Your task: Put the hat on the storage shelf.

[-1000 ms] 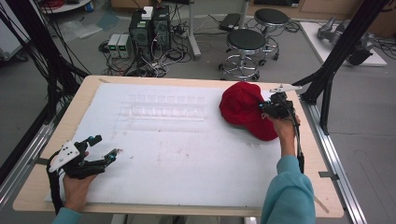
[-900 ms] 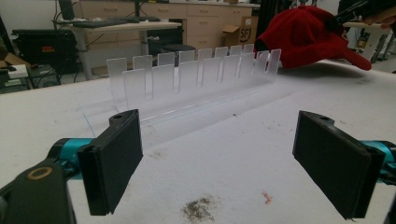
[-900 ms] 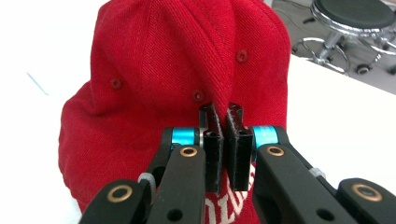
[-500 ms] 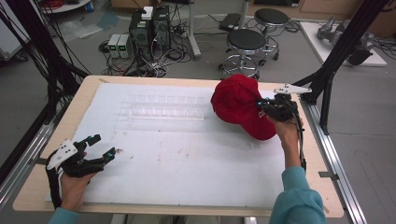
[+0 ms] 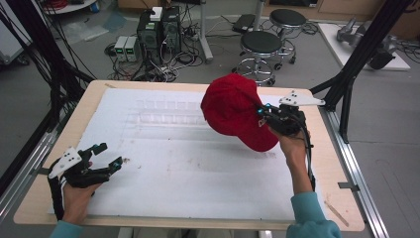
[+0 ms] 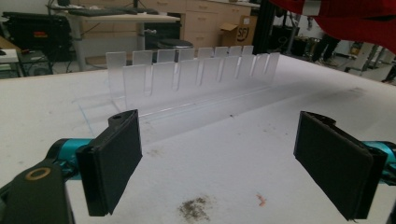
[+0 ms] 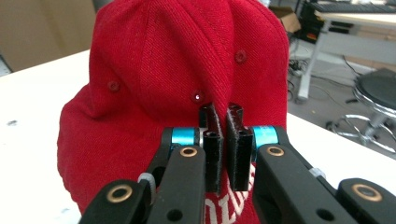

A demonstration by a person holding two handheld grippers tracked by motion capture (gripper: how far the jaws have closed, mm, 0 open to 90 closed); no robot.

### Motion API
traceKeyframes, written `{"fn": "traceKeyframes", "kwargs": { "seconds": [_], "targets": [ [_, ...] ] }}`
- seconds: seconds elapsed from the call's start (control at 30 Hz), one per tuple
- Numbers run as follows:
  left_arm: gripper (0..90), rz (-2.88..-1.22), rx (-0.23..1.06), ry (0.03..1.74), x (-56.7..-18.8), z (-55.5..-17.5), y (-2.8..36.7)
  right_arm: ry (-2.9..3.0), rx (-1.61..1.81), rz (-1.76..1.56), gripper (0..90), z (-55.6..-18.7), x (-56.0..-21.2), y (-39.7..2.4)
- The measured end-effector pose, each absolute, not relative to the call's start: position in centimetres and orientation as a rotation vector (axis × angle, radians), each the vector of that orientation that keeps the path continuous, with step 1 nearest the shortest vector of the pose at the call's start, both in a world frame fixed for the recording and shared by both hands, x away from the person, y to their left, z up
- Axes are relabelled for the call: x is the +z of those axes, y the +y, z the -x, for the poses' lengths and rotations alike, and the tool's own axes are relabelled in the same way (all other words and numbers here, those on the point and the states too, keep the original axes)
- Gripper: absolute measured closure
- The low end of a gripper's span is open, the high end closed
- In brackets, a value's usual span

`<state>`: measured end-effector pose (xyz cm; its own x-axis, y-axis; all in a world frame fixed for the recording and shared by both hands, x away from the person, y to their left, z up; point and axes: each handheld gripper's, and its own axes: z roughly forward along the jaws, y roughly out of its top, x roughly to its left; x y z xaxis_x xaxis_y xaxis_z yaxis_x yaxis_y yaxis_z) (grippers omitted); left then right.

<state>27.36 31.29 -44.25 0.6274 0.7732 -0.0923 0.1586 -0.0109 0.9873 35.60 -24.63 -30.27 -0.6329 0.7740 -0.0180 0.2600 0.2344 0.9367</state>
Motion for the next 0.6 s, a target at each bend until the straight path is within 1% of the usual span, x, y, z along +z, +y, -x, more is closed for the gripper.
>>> {"fn": "traceKeyframes", "kwargs": {
  "seconds": [0.43, 0.6],
  "targets": [
    [15.0, -1.559, 0.465, 0.753, -41.3, -26.7, 29.5, 2.0, 1.541, -0.859, 86.9, -33.5, -28.9, -19.3],
    [14.3, -1.589, 0.446, 0.748, -39.9, -26.5, 28.5, 1.998, 1.563, -0.827, 86.8, -33.1, -28.8, -17.4]
  ]
}}
